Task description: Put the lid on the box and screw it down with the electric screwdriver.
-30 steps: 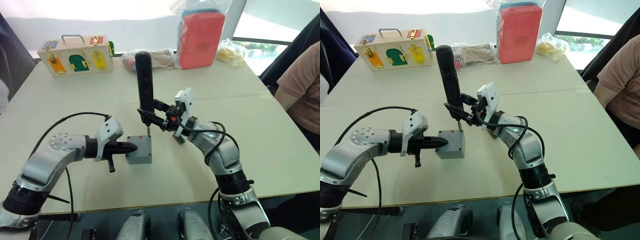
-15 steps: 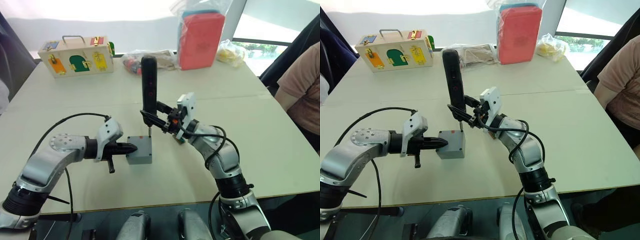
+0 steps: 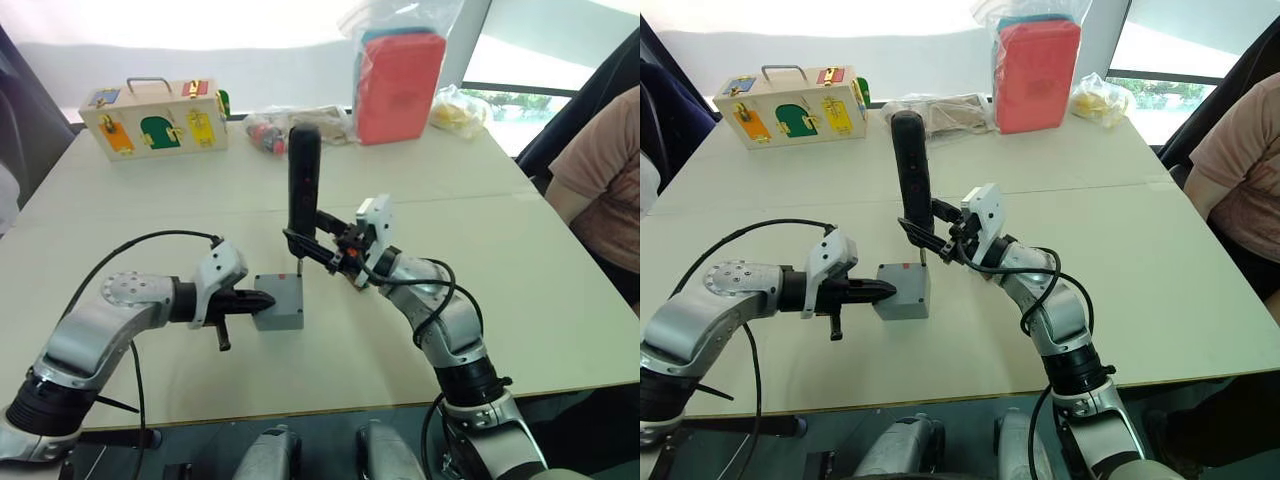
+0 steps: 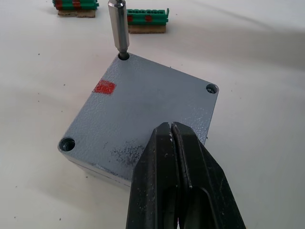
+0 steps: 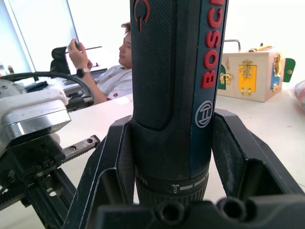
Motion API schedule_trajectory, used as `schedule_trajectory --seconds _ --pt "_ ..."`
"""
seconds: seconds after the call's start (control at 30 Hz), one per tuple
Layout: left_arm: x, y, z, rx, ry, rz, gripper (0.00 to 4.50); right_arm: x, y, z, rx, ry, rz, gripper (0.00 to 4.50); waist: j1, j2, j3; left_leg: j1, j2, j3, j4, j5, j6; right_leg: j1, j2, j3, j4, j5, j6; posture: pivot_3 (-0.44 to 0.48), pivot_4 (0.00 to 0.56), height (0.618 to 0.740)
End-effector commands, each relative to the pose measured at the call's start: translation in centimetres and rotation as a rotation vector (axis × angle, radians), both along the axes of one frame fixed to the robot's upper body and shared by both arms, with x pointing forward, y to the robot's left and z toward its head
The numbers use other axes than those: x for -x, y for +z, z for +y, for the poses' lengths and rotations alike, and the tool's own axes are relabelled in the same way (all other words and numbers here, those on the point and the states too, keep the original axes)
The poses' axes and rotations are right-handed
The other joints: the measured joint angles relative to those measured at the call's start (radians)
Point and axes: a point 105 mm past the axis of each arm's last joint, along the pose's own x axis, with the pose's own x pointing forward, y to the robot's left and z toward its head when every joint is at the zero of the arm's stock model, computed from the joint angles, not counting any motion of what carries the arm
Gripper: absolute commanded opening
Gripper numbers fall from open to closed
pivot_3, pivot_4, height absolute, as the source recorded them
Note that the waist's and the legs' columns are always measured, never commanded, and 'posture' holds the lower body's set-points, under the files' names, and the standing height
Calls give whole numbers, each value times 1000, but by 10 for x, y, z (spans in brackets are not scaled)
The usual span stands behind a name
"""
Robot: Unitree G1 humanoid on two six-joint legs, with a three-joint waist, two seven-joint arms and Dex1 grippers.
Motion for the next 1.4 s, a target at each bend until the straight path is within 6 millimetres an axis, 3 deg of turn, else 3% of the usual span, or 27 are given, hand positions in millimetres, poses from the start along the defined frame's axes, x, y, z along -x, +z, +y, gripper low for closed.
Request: schedule_trajectory --seconds 0.03,0.47,0.67,0.77,0.87,1.07,1.13,1.23,1.3,1.4 --pt "4 1 -2 -3 -8 -7 0 0 -39 6 108 19 121 1825 0 0 0 0 0 0 0 0 0 0 0 0 0 0 0 0 150 740" --pt "4 0 -2 -1 -2 -6 0 -1 -40 4 114 21 121 1825 0 0 -3 0 0 0 -1 0 0 0 0 0 0 0 0 0 150 740" --pt "-1 -6 2 -25 8 -14 0 -1 -30 3 126 29 86 1825 1 1 -4 0 0 0 -1 0 0 0 0 0 -1 0 0 0 150 740" --pt "-5 -5 4 -20 19 -28 0 -4 -2 2 66 26 40 1825 2 1 -4 0 0 0 -1 0 0 0 0 0 -1 0 0 0 150 740" --pt "-11 0 8 -13 42 -60 0 -8 57 -4 13 -18 -120 1825 3 1 -4 0 0 0 -1 0 0 0 0 0 -1 0 0 0 150 740" --pt "-27 40 15 196 148 -117 0 -5 140 -20 -180 -66 -260 1825 4 -1 0 -3 0 -1 -6 1 -2 -6 -1 0 0 0 0 0 150 740" --pt "-27 48 15 233 156 -125 0 -3 151 -22 -217 -62 -264 1825 2 -1 0 -4 0 -1 -7 5 -9 -8 -2 0 -1 0 0 0 150 740" --pt "-20 69 8 292 119 -158 0 -19 165 -41 -210 -112 -94 1825 -3 0 0 -4 0 0 -7 5 -8 -8 -3 1 0 0 0 0 150 740" --pt "-11 71 -1 270 66 -163 0 -25 151 -56 -73 -90 88 1825 0 0 0 -4 0 1 -7 5 -8 -8 -4 1 0 0 0 0 150 740" --pt "-3 72 -8 252 27 -159 0 -24 142 -71 10 -77 215 1825 7 -1 1 -4 -1 -1 -7 4 -6 -5 -5 -1 -3 0 -1 0 150 740"
